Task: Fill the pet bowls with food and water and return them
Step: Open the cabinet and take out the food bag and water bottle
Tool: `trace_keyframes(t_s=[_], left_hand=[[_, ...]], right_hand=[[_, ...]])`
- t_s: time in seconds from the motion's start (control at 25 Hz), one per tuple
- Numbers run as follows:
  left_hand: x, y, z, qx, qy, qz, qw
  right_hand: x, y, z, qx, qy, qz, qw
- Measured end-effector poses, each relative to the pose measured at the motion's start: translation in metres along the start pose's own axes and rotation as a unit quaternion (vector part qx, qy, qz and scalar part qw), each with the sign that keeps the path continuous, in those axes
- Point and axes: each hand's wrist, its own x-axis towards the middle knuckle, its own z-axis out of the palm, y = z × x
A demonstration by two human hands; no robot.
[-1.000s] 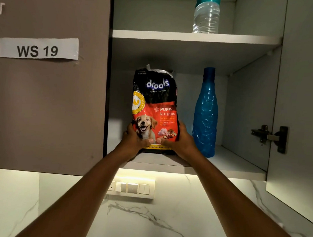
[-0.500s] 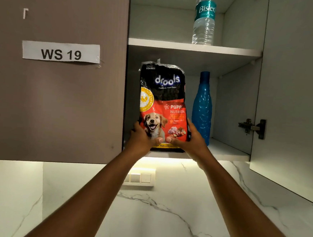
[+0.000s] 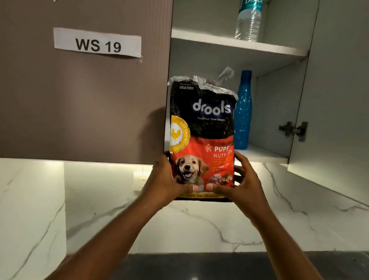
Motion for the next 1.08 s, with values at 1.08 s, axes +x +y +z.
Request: trace_keyframes(t_s=[1.08], left_hand=[[-0.311,-0.292,0.107,-0.023,-0.038,-0.293,0.955]], right_hand=[[-0.299,0.278,0.132,-0.085,-0.138,0.246,0.956]])
